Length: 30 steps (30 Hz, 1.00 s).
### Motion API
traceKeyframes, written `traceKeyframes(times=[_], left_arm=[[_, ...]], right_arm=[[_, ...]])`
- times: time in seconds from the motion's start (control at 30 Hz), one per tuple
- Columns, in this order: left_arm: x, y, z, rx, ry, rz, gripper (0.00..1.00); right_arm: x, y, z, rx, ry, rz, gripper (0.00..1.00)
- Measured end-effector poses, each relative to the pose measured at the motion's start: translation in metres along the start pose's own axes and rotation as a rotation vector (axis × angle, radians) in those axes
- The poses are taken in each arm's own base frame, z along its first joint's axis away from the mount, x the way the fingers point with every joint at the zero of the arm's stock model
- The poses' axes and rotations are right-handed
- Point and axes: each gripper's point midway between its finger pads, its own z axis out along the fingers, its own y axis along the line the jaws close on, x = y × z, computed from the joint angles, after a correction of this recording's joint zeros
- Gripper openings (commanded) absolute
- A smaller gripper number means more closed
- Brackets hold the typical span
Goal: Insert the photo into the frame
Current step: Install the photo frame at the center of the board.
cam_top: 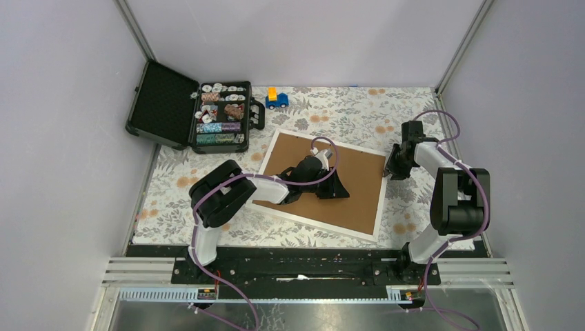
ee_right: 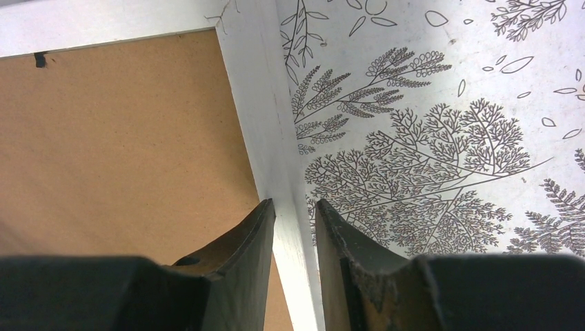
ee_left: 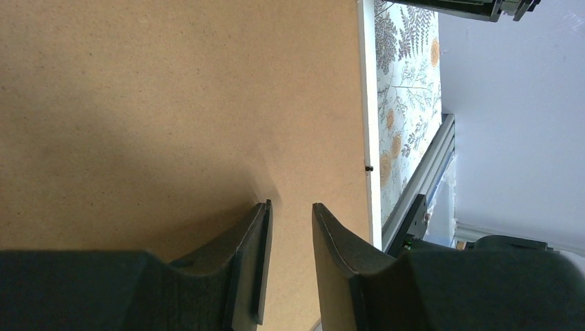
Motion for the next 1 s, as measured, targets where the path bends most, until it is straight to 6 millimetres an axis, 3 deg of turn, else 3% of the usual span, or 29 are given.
traceKeyframes(times=[0.5,1.0], left_arm=[[-0.001,0.002,0.000,-0.009,-0.005,-0.004,0.34],[-0.013,0.007,0.000,-0.027,-0.051,-0.007,0.33]], right_arm=[[-0.002,0.009,0.003,-0.026,-0.031,-0.026,0.36],[-0.016,0.071,0.020,-0.155,-0.032,-0.122,0.37]])
